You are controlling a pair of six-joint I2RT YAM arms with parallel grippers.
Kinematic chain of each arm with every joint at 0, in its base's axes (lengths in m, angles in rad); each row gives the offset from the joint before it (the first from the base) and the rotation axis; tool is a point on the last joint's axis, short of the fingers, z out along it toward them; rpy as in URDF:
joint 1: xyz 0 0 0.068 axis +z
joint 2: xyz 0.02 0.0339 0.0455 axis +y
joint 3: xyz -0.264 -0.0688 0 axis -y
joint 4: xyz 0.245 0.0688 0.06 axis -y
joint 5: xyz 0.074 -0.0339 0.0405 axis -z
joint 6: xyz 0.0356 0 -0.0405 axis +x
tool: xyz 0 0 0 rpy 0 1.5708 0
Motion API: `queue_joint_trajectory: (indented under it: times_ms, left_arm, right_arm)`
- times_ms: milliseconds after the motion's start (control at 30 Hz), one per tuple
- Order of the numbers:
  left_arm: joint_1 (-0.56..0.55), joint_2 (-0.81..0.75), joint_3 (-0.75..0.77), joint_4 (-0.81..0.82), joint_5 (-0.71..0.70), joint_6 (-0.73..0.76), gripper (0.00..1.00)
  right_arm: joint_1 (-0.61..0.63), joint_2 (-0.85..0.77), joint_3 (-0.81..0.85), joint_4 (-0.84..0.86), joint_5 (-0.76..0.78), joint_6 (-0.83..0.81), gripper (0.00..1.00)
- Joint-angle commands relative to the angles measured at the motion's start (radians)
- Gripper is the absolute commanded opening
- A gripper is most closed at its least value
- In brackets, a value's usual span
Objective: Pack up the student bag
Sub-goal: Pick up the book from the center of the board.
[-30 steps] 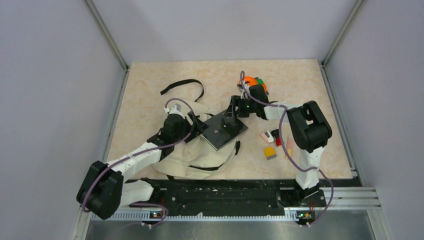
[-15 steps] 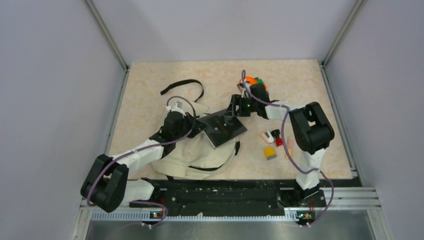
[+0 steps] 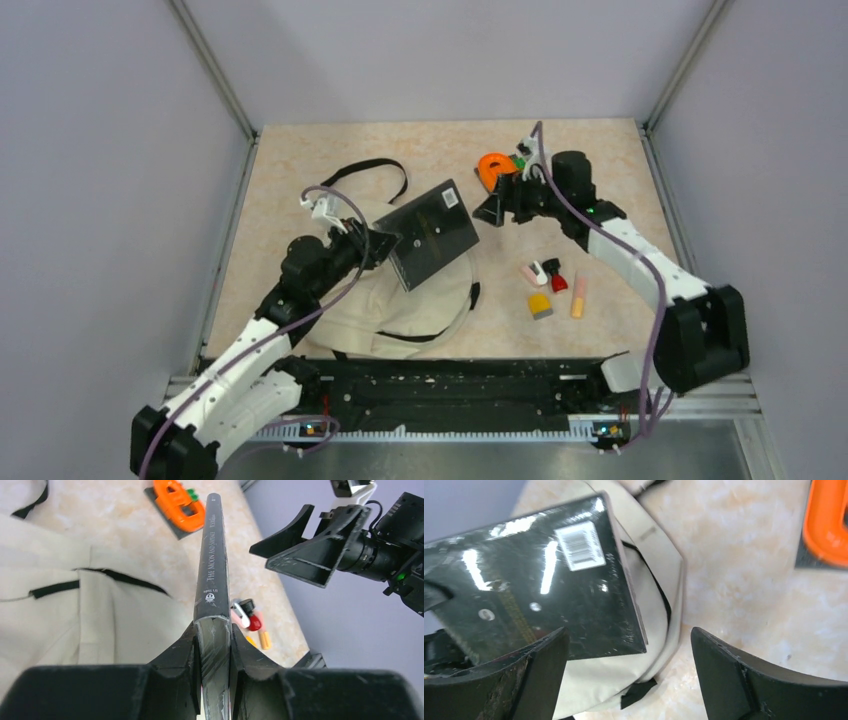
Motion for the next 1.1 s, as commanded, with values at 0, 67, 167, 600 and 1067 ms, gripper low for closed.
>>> queue_joint_trajectory:
  times_ms: [0, 67, 167, 600, 1067]
  left_arm:
    - [0.006, -0.094, 0.132, 0.110, 0.123, 0.022, 0.00]
    - [0.006, -0.108, 0.165, 0.108, 0.175, -0.008, 0.00]
    - [0.008, -0.125, 0.206, 0.148, 0.284, -0.067, 0.00]
    - [0.008, -0.135, 0.235, 0.293, 0.473, -0.161, 0.00]
    - [0.008, -0.123, 0.225, 0.344, 0.476, -0.159, 0.00]
  right_arm:
    - [-0.019, -0.173, -0.024, 0.040, -0.131, -0.033, 0.90]
    - [-0.032, -0.234, -0.040, 0.061, -0.188, -0.040, 0.90]
    - [-0.070, -0.315, -0.050, 0.068, -0.261, -0.065, 0.94]
    - [-0.107, -0.403, -0.070, 0.351, -0.625, 0.228, 0.92]
    - [-0.076, -0.381, -0.154, 0.670, -0.719, 0.568, 0.57]
